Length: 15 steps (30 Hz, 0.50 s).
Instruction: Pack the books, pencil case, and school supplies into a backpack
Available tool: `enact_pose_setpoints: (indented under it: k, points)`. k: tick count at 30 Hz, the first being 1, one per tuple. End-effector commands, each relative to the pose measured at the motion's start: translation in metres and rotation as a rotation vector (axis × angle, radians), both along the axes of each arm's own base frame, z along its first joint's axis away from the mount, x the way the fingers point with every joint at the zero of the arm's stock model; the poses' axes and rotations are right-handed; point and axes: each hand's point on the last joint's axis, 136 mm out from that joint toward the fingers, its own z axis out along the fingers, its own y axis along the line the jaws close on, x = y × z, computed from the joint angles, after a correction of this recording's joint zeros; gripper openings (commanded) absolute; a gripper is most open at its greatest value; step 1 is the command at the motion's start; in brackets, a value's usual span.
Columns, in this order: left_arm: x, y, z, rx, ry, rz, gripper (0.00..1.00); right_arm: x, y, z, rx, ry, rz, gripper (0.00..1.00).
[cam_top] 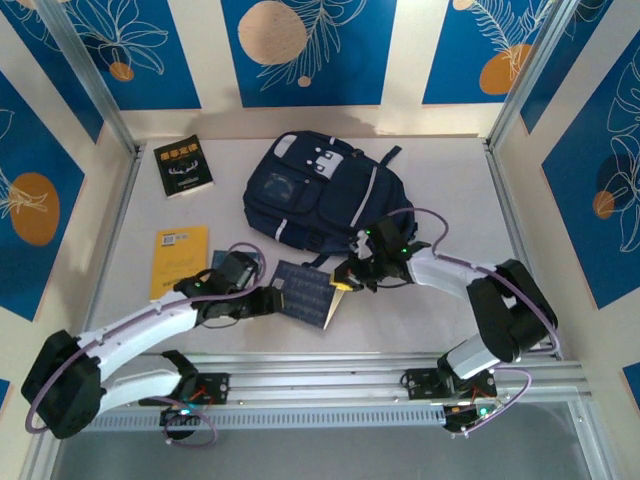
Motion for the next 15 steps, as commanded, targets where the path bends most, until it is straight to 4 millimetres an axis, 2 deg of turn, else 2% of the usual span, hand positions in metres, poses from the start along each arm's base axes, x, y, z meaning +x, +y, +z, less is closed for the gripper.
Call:
enact_pose_setpoints:
  k: [1,7,11,15]
  points:
    - [-0.003,-0.012,0.013,-0.088,0.020,0.023,0.70,-0.006,0.000,0.013,0.135,0.123,-0.078,0.00]
    - [0.004,-0.029,0.017,-0.286,0.080,0.188,0.80,-0.011,0.002,0.012,0.190,0.165,-0.124,0.00]
    - [0.010,-0.032,0.008,-0.361,0.124,0.303,0.81,-0.016,0.000,0.008,0.200,0.169,-0.171,0.00]
    - [0.010,-0.027,-0.004,-0.375,0.162,0.395,0.80,-0.020,-0.009,0.004,0.186,0.152,-0.235,0.00]
